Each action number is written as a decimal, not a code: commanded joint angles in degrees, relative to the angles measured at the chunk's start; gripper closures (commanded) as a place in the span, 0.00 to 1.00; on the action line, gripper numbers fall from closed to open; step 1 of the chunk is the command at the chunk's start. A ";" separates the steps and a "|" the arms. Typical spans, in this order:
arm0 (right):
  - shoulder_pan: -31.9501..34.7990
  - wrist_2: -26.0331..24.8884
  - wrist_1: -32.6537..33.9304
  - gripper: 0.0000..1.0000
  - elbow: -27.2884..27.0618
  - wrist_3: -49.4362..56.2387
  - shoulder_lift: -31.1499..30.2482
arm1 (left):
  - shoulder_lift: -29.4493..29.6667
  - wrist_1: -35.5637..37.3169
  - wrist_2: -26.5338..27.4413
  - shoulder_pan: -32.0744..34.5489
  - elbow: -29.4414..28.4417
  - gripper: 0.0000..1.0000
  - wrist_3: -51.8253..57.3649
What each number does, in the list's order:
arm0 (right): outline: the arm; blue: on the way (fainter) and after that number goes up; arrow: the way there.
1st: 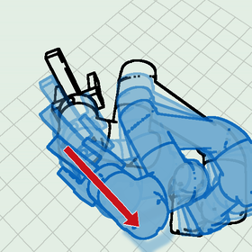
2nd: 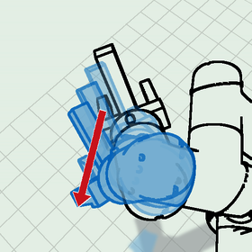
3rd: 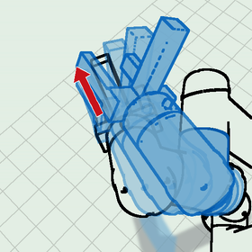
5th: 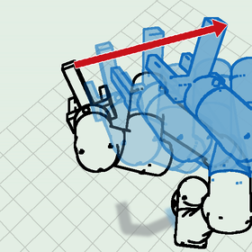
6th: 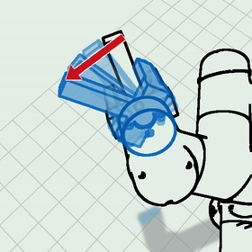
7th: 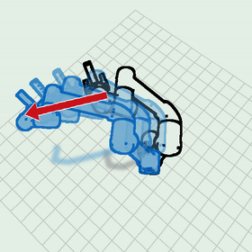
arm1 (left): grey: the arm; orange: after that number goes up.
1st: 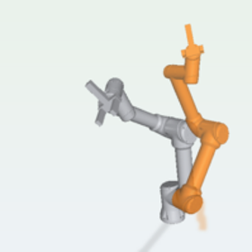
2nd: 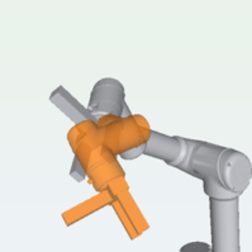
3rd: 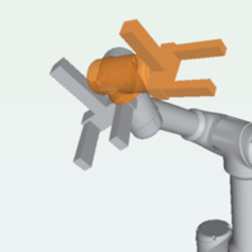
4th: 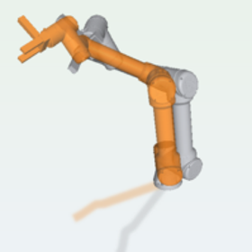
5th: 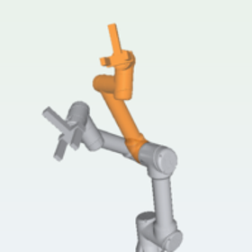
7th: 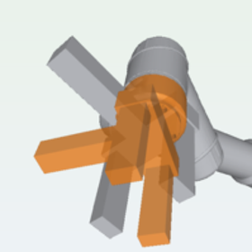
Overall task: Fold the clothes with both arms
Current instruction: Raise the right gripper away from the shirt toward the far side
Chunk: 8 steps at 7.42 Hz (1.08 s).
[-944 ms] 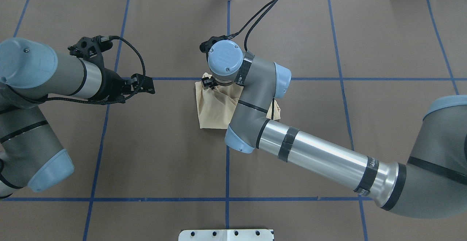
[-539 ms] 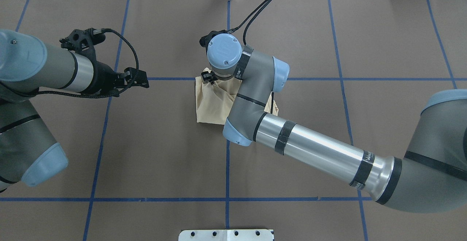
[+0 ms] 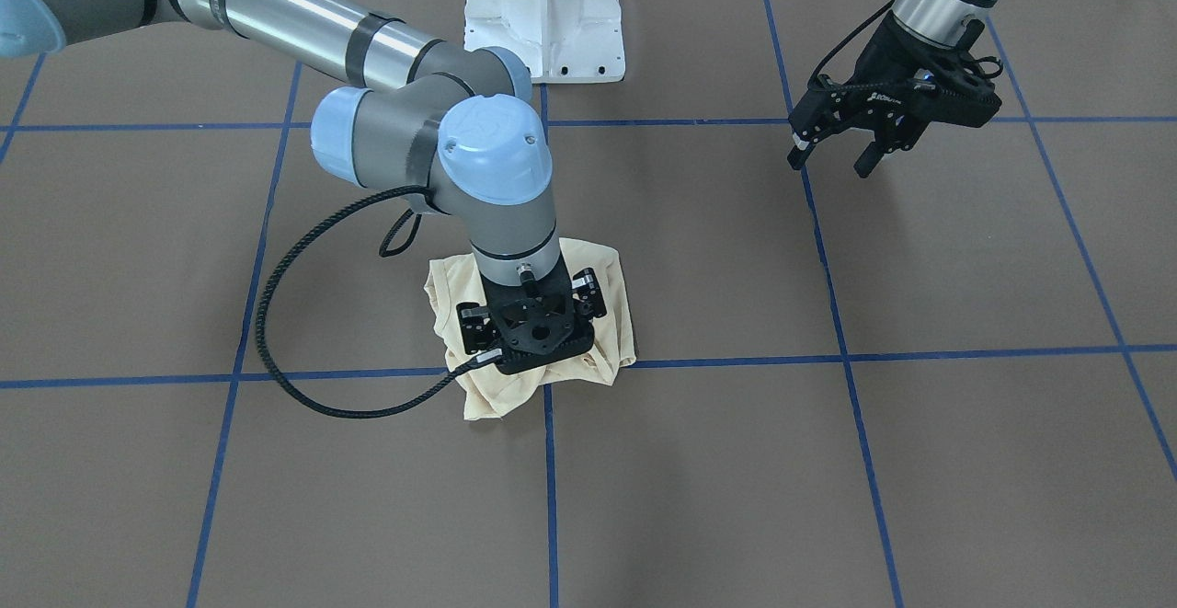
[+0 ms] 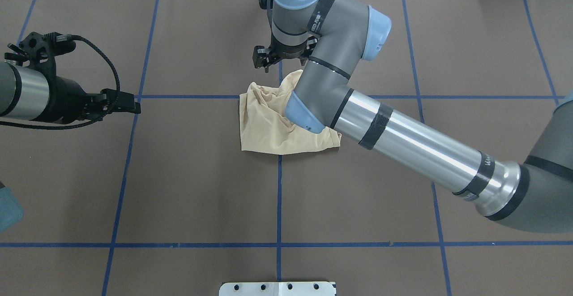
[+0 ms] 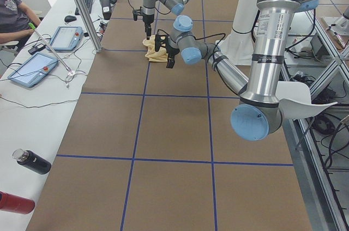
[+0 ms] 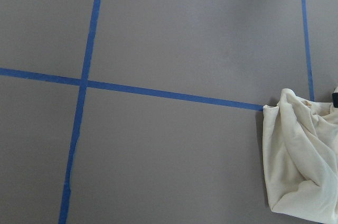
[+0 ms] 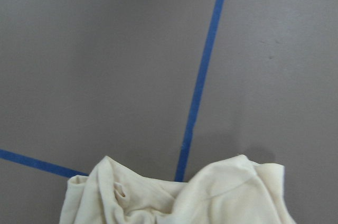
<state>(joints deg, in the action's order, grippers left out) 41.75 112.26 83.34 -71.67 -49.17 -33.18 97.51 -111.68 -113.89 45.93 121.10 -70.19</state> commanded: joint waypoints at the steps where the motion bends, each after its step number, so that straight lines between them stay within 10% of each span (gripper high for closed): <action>1: 5.60 5.66 5.06 0.01 -4.95 0.22 -4.15 | 7.92 -0.73 -0.19 -0.32 -5.93 0.01 -0.47; 3: 10.00 10.50 6.13 0.01 -11.26 1.62 -11.16 | 14.36 -6.04 -0.19 -0.40 -14.62 0.01 -1.53; 6: 14.84 13.68 10.94 0.01 -16.46 8.46 -15.85 | 19.44 -32.59 -0.19 -0.58 -34.56 0.01 -9.86; 8: 16.77 13.68 14.12 0.01 -20.16 15.31 -20.15 | 24.73 -33.25 0.07 -1.89 -41.62 0.08 -10.58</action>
<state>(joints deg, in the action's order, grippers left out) 57.08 125.81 95.57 -89.84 -37.85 -50.93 119.07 -143.50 -113.98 44.84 84.27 -80.08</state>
